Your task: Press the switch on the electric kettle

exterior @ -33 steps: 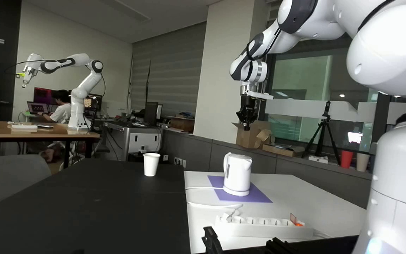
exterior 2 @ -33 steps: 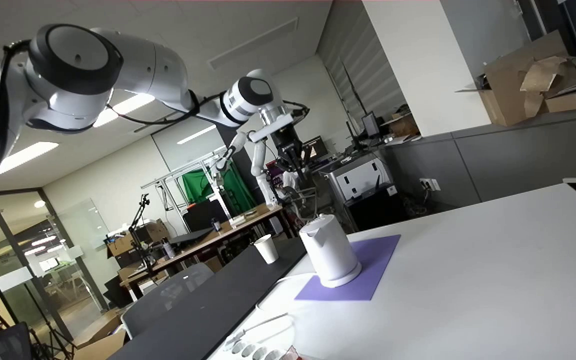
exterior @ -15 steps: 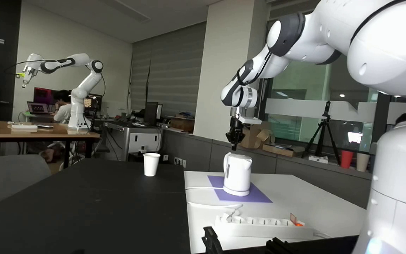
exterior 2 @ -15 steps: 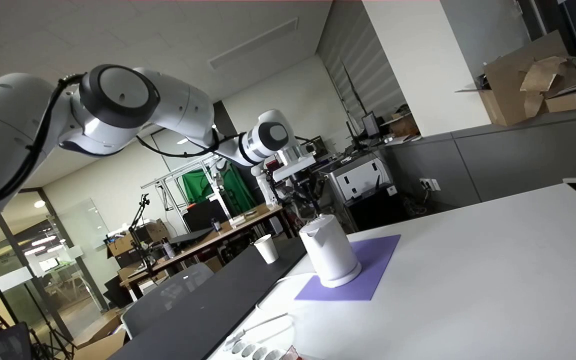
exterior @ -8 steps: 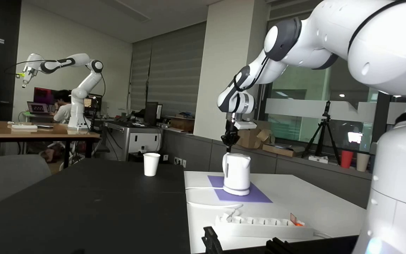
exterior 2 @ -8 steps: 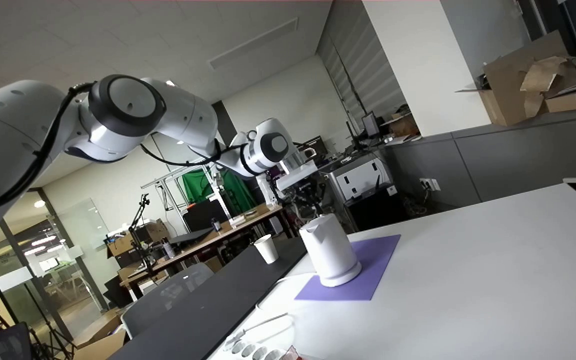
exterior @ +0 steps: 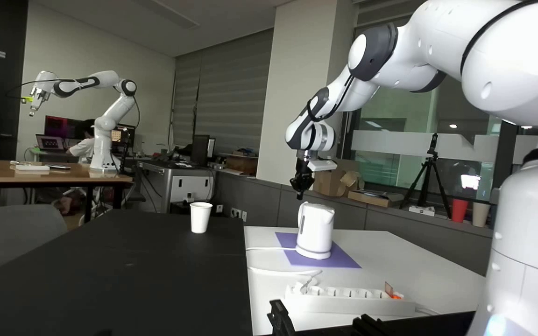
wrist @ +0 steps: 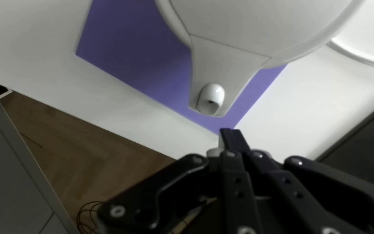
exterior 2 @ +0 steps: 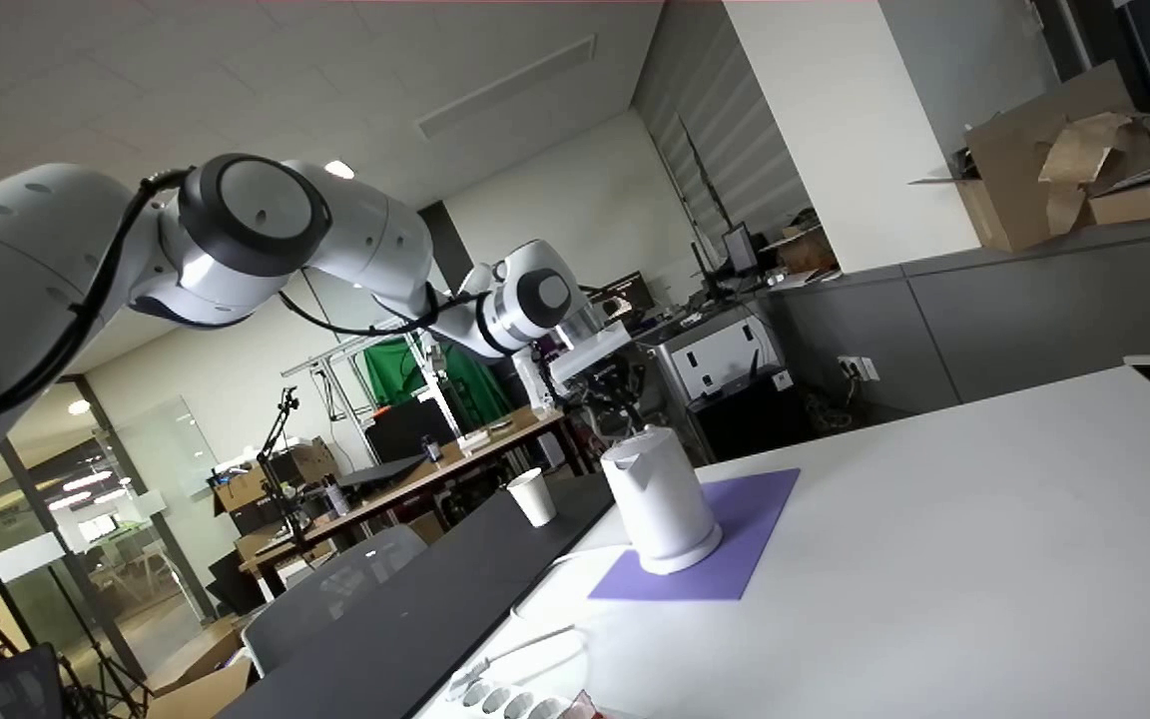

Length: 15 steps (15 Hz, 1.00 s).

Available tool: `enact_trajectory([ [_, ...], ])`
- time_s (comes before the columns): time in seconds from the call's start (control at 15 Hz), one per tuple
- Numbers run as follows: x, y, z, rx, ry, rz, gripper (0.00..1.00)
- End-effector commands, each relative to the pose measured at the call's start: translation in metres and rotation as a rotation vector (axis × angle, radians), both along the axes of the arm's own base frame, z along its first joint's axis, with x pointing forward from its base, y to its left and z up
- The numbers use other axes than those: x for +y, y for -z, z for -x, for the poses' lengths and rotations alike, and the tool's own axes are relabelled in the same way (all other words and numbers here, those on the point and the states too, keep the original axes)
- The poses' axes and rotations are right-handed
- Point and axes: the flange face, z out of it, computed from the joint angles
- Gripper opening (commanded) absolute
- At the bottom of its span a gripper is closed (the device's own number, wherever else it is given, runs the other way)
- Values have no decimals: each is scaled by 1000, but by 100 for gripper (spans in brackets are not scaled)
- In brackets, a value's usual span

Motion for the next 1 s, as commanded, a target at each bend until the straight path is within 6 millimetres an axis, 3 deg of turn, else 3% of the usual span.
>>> enact_trajectory([
  [0.0,0,-3,-3,9,8,19,0],
  [0.93,-11,-5,1,55,38,53,0],
])
